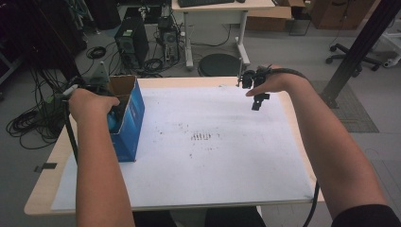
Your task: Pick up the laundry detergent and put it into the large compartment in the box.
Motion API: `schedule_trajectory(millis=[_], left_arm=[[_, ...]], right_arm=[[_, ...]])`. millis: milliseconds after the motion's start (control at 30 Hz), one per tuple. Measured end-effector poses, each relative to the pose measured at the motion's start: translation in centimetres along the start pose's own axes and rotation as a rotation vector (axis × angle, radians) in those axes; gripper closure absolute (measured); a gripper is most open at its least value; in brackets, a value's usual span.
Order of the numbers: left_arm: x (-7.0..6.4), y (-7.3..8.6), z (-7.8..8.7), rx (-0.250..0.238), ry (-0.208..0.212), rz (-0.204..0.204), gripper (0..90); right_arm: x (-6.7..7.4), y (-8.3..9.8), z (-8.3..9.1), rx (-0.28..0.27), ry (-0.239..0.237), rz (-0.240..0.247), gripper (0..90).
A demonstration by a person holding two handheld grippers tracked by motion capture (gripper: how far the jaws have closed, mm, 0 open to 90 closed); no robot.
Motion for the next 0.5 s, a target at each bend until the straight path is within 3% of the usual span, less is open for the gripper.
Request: schedule_trajectory(millis=[500], left_arm=[[0.0,-0.2,1.5,-0.010,0.007,0.010,17.4]], right_arm=[[0.1,0.1,0.3,-0.005,0.001,-0.003,3.3]])
Point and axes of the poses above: each handheld gripper's, and its own axes: z roughly backward along the jaws, y roughly out of its underside, x roughly to its left, the point moved 1 cm from there along -z, roughly forward along the jaws, and after that the axes turned 15 degrees about -x, right-handed, at the moved point
